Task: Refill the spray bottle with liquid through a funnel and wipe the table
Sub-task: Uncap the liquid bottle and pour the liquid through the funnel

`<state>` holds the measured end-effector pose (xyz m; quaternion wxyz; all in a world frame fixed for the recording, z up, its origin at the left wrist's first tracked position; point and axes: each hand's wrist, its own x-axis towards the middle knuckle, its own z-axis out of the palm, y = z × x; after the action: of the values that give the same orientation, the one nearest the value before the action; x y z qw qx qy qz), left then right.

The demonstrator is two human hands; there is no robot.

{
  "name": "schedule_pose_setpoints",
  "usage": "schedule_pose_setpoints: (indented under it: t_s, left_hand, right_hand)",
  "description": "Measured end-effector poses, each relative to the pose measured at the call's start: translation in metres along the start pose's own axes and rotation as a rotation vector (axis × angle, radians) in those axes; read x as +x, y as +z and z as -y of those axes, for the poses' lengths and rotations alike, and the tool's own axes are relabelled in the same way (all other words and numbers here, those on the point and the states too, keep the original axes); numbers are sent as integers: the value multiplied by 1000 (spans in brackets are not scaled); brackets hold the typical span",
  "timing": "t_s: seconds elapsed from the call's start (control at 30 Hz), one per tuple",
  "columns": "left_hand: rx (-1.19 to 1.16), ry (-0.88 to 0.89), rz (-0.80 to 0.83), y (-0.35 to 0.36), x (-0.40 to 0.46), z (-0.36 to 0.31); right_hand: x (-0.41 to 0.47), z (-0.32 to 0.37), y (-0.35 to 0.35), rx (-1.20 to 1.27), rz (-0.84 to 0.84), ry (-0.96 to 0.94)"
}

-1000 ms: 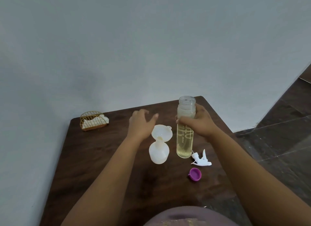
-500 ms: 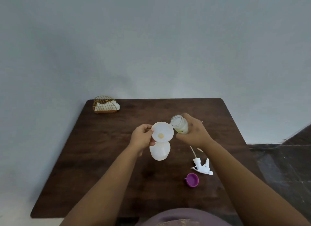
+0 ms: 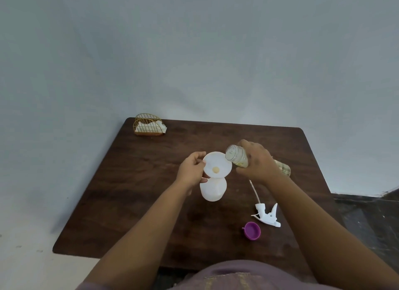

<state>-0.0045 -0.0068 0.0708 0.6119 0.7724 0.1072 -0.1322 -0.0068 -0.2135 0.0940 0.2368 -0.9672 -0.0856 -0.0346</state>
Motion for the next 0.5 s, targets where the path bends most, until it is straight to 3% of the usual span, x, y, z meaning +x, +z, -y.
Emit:
schedule_pose_setpoints:
  t_s: [0.5]
  left_hand:
    - [-26,4,70,-2,8,-2]
  right_hand:
    - [6,16,-6,-91,25,-45]
